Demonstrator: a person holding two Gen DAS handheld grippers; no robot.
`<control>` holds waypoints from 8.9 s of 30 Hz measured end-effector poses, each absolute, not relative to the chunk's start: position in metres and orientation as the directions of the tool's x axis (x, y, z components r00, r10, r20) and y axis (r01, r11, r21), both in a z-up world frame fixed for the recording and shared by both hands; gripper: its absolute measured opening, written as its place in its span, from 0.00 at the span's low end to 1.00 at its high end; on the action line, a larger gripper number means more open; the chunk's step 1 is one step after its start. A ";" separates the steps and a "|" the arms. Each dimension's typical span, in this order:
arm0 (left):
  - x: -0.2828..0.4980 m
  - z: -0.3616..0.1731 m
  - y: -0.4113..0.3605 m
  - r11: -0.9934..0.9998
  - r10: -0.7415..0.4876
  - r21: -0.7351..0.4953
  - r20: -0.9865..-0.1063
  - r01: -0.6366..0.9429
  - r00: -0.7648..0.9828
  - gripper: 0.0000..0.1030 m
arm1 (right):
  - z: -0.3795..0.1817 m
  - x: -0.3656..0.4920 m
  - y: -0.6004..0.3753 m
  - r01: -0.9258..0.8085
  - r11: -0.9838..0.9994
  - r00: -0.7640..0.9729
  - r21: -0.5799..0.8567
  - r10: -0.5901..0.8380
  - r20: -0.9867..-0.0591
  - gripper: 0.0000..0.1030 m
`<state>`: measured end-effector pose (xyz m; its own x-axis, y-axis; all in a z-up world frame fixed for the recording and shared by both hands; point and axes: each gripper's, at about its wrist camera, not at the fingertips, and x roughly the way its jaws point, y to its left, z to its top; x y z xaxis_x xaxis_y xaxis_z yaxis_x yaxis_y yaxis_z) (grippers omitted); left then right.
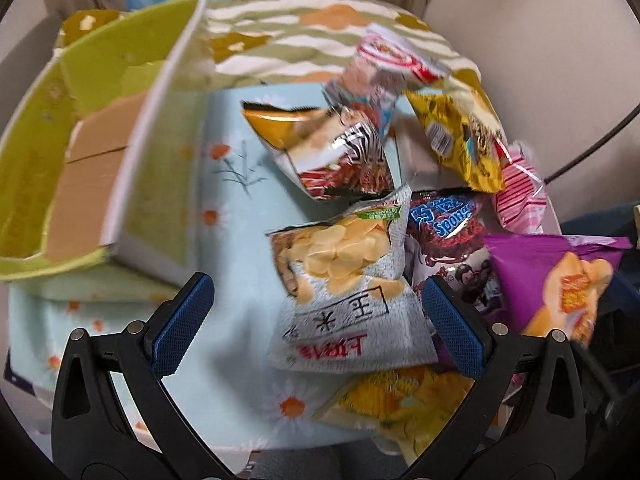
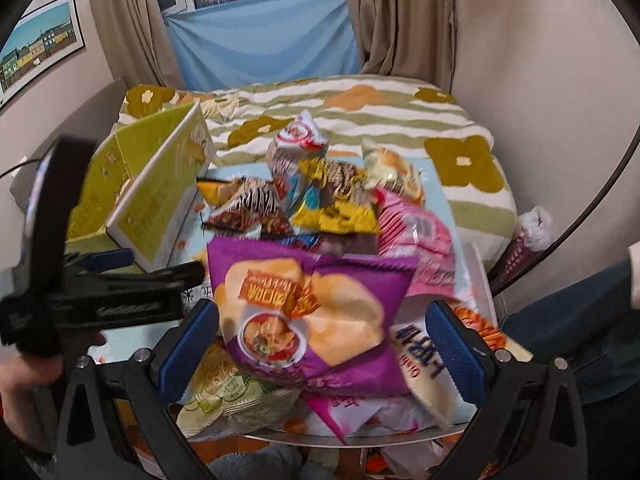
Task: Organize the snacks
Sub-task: 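Grasp the white potato-chip bag with the left tool while the right tool grasps the purple chip bag, then carry the white chip bag into the box and open the left tool, then lower the purple chip bag into the box and open the right tool, then grasp the yellow-green lemon snack bag with the left tool while the right tool grasps a pink bag, then carry the lemon snack bag into the box and open the left tool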
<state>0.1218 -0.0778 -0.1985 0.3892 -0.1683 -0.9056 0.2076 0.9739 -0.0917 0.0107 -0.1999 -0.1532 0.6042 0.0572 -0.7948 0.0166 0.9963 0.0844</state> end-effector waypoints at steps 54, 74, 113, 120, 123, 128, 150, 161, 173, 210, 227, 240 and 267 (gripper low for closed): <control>0.087 -0.088 -0.060 0.984 -0.133 -0.035 -0.789 0.172 0.599 0.59 | -0.073 0.023 -0.194 -0.136 0.990 0.739 0.039 0.127 -0.662 0.73; 0.186 -0.046 0.132 0.999 0.005 -0.018 -0.741 -0.028 0.671 0.59 | -0.032 0.155 -0.028 -0.292 0.952 0.712 0.090 0.279 -0.644 0.73; 0.272 -0.115 0.201 1.000 0.022 0.017 -0.848 -0.015 0.529 1.00 | -0.087 0.309 0.065 -0.259 0.955 0.566 0.147 0.273 -0.778 0.76; 0.266 -0.124 0.209 0.999 0.048 0.030 -0.858 -0.044 0.511 1.00 | -0.105 0.313 0.059 -0.218 0.962 0.587 0.165 0.265 -0.765 1.00; 0.264 -0.126 0.212 0.998 0.053 0.033 -0.861 -0.049 0.506 1.00 | -0.108 0.311 0.057 -0.214 0.960 0.569 0.180 0.273 -0.776 1.00; 0.259 -0.118 0.215 0.998 0.058 0.037 -0.853 -0.050 0.519 1.00 | -0.099 0.306 0.057 -0.218 0.959 0.568 0.181 0.275 -0.776 1.00; 0.197 -0.022 0.157 0.993 -0.081 -0.002 -0.750 0.120 0.656 1.00 | -0.002 0.167 -0.011 -0.097 0.985 0.703 0.145 0.171 -0.690 1.00; 0.136 -0.029 0.055 0.976 -0.161 -0.028 -0.760 0.216 0.630 1.00 | -0.002 0.068 -0.132 0.003 0.994 0.733 0.108 0.071 -0.676 1.00; 0.054 -0.097 -0.058 0.957 -0.212 -0.068 -0.826 0.281 0.522 1.00 | -0.074 -0.008 -0.227 -0.063 0.988 0.671 0.138 0.144 -0.728 1.00; 0.046 -0.236 -0.138 0.875 -0.207 -0.017 -0.917 0.484 0.341 0.77 | -0.247 -0.026 -0.247 -0.092 0.968 0.453 0.235 0.251 -0.855 0.95; 0.047 -0.233 -0.115 0.899 -0.169 0.000 -0.922 0.438 0.347 0.70 | -0.264 -0.002 -0.236 -0.110 0.964 0.418 0.242 0.266 -0.869 0.69; 0.039 -0.221 -0.103 0.919 -0.164 -0.006 -0.914 0.394 0.370 0.69 | -0.251 -0.001 -0.217 -0.169 0.959 0.439 0.229 0.281 -0.853 0.40; 0.012 -0.165 -0.061 0.965 -0.153 -0.028 -0.866 0.260 0.477 0.69 | -0.207 -0.027 -0.199 -0.265 0.931 0.476 0.250 0.352 -0.806 0.24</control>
<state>0.0121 -0.0613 -0.1650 0.4767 -0.1530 -0.8656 0.2595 0.9653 -0.0277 -0.0272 -0.1991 -0.2073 0.4757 0.3520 -0.8061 -0.2655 0.9312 0.2499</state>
